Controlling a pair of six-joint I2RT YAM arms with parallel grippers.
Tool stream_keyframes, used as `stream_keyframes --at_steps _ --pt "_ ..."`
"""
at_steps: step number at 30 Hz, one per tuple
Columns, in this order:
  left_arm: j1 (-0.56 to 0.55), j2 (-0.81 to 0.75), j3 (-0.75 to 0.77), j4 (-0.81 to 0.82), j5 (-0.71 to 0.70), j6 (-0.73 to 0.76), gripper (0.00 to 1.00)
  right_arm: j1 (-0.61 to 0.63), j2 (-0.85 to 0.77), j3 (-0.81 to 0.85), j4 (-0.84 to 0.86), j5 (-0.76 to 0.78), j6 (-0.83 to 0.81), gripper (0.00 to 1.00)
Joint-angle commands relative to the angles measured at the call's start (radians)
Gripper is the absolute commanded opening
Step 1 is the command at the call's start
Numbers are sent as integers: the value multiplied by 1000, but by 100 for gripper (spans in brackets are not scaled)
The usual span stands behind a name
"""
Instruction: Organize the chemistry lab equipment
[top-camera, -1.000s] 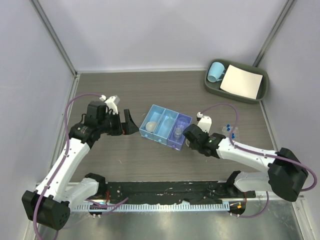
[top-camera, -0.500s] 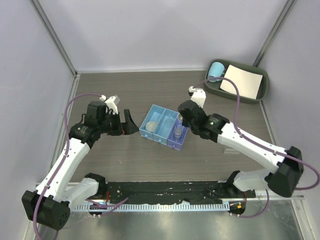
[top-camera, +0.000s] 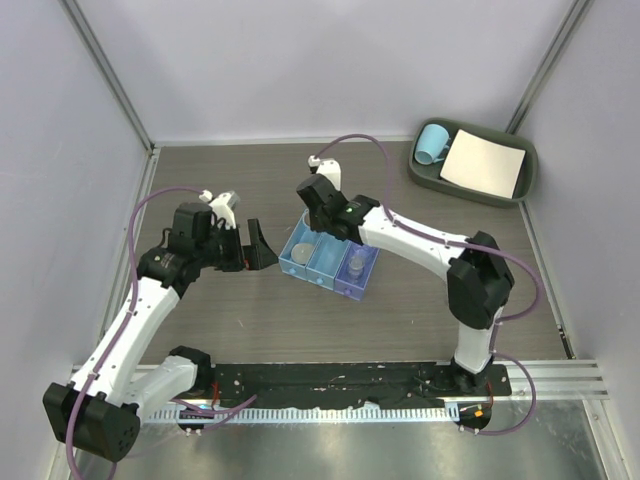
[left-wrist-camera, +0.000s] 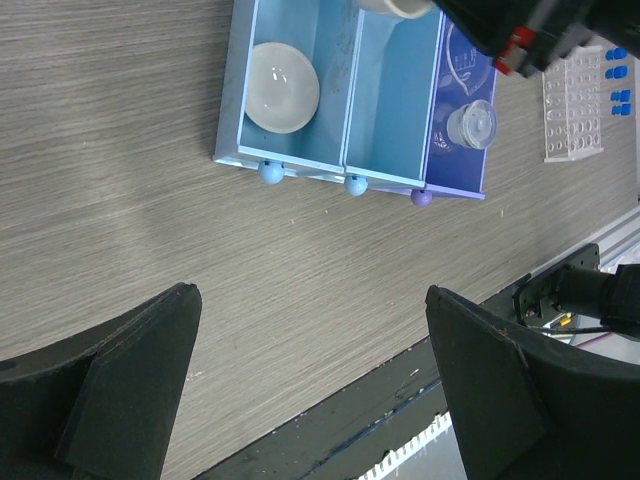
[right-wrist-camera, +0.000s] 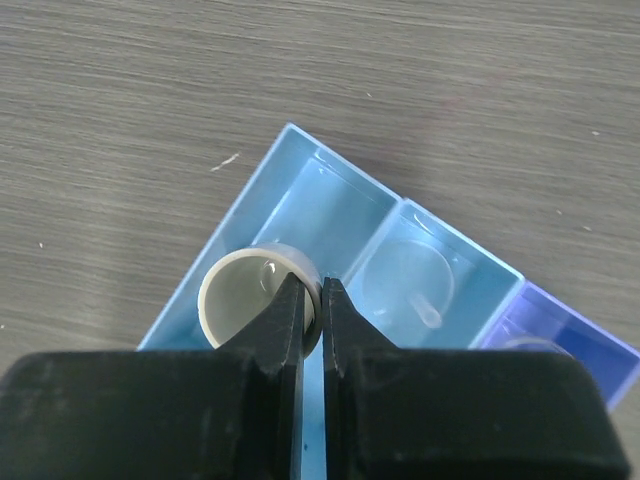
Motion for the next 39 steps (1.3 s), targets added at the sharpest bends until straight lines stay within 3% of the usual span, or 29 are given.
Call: stream_keyframes --at_steps 1,16,31,39 --pt "0 -26 4 31 9 8 100 -11 72 114 35 -35 -21 1" --pt "0 -32 2 32 15 8 100 -74 210 170 33 -72 -16 1" --pt "2 -29 2 32 15 10 100 -85 347 277 15 -152 -203 1" --pt "0 -27 1 34 17 8 100 -85 382 321 -38 -158 -226 29"
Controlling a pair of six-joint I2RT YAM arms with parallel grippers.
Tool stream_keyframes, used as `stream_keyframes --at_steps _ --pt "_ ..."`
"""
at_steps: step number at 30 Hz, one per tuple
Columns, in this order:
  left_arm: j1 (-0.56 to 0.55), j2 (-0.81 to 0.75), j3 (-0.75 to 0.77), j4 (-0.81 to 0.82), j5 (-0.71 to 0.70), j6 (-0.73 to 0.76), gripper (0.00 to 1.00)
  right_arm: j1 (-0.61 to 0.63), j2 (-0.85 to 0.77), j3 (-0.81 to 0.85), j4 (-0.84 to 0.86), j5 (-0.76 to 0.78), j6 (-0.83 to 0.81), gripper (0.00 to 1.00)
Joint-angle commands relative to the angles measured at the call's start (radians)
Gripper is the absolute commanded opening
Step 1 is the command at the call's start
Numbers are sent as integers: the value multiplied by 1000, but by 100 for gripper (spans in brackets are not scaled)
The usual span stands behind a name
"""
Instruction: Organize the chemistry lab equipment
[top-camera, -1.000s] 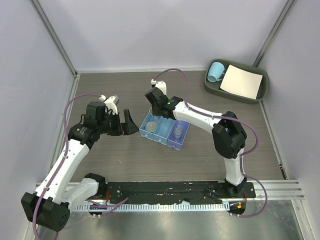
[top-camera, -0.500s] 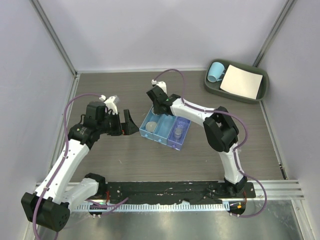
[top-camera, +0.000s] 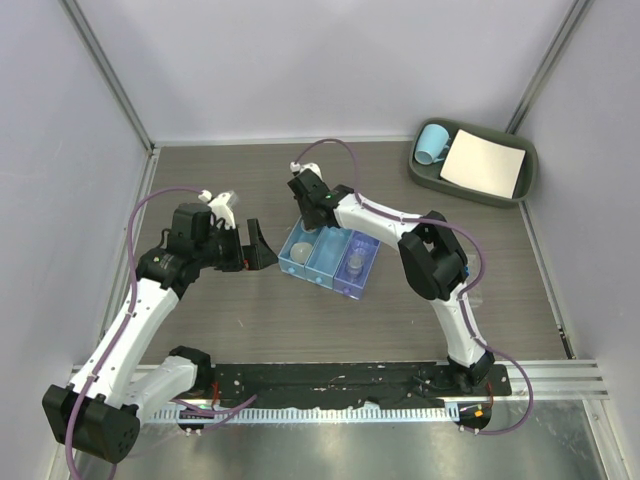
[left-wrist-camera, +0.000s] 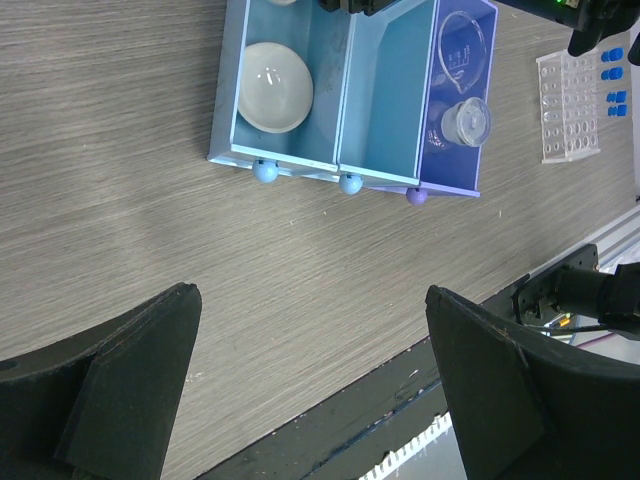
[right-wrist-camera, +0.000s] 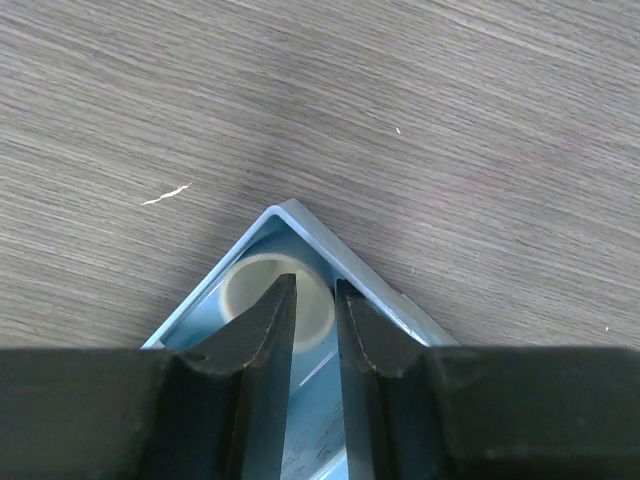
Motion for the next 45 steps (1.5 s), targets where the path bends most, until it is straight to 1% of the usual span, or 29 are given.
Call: stream_keyframes --at_steps 1,5,8,12,15,20,24,25,30,31,33,34,35,37,39,45 --pt "0 -18 -1 32 16 9 100 0 14 56 -9 -10 -27 30" --pt "0 -17 -1 32 16 8 100 0 6 70 -24 -15 -24 34" --pt "0 -15 1 32 15 9 100 0 -9 76 -33 -13 -19 35" --pt "0 -9 1 32 13 9 100 1 -76 79 -47 -6 -19 36" --pt "0 -6 -1 31 9 9 100 7 -125 76 -63 30 -25 36" --pt "0 3 1 29 -2 11 100 27 -271 56 -90 120 -42 37" --pt "0 5 1 28 -14 16 100 32 -388 -11 -86 201 -51 38" --pt "2 3 1 31 2 19 100 32 -411 -22 -83 218 -54 38" --pt "0 -17 -4 48 -1 26 100 32 -555 -107 -81 297 -57 43" --pt "2 -20 -2 51 -1 25 100 32 -575 -123 -81 324 -51 48" --pt "0 -38 -2 64 13 25 100 33 -631 -167 -89 367 -40 52" --pt "0 -47 -2 71 12 25 100 32 -653 -180 -101 408 -34 60" --pt "0 -69 -5 78 6 25 100 32 -671 -192 -110 424 -28 66" --pt "0 -89 -8 84 -37 26 100 32 -724 -229 -132 435 -19 92" --pt "0 -116 -11 91 -69 23 100 32 -762 -263 -138 436 -7 93" --pt "2 -152 -13 100 -142 22 100 32 -883 -280 -233 439 44 94"
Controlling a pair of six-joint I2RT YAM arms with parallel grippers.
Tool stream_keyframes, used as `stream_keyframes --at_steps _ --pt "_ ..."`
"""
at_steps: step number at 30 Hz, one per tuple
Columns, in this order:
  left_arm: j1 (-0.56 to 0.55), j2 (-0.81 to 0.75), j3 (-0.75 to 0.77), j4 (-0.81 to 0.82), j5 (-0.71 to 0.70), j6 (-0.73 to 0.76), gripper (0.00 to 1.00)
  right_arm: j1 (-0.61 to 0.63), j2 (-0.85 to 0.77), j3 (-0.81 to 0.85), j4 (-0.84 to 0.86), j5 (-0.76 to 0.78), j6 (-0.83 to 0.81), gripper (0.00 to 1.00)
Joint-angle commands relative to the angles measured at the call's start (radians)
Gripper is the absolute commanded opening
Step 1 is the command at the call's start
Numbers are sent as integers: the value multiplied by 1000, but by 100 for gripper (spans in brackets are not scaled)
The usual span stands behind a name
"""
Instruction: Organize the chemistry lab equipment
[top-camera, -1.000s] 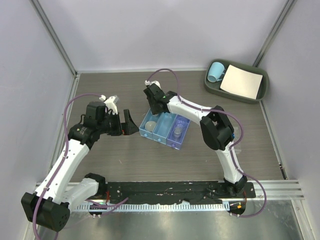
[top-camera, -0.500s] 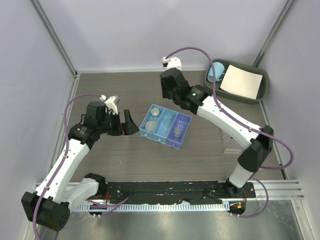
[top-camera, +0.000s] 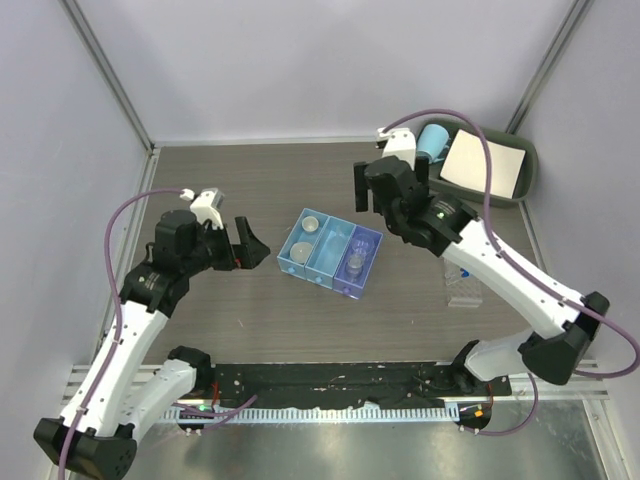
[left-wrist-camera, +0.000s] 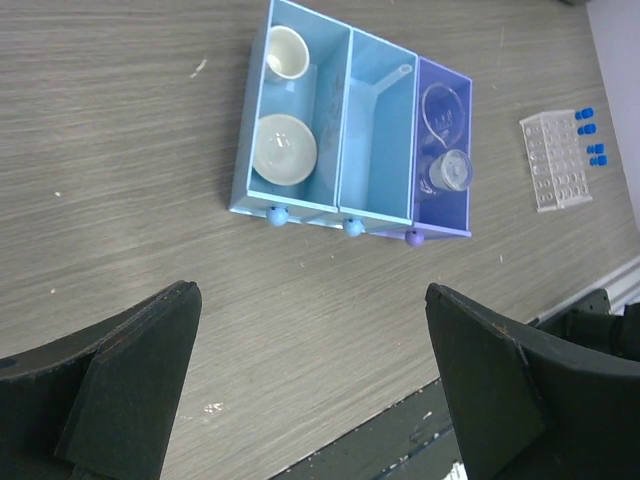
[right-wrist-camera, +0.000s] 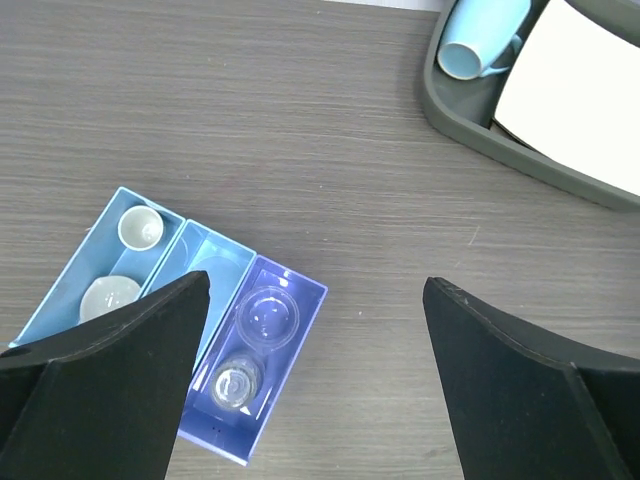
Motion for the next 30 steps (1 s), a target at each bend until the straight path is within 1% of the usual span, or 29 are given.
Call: stream_keyframes --at_steps 1,4,5,7,10,11,14,19,25,28,29,30 --pt "2 -28 -1 51 -100 15 100 1 -123 -12 -56 50 54 94" --pt "2 -49 5 46 -169 9 100 1 -209 -72 -55 62 71 94" --pt "2 -55 6 45 -183 4 100 1 -255 -87 -53 65 76 95" --pt "2 -67 11 46 -201 -10 100 1 -292 -125 -50 62 80 95" --pt "2 -80 36 26 -264 -24 100 1 -350 -136 -70 56 80 95" --pt "2 -80 51 8 -307 -27 100 1 -358 -136 -79 61 91 95" --pt "2 -72 65 -18 -361 -45 100 1 -378 -121 -127 59 108 95" --pt "3 -74 45 -12 -357 -73 100 1 -398 -112 -181 65 132 96" --pt "2 -116 36 -15 -315 -59 100 1 -398 -90 -202 33 139 96" --pt "3 -146 33 -4 -310 -44 100 1 -398 -76 -202 -33 117 96" --pt "2 -153 33 -1 -315 -34 100 1 -389 -69 -202 -31 119 96" --pt "3 -158 34 -1 -321 -33 100 1 -383 -63 -205 7 128 96"
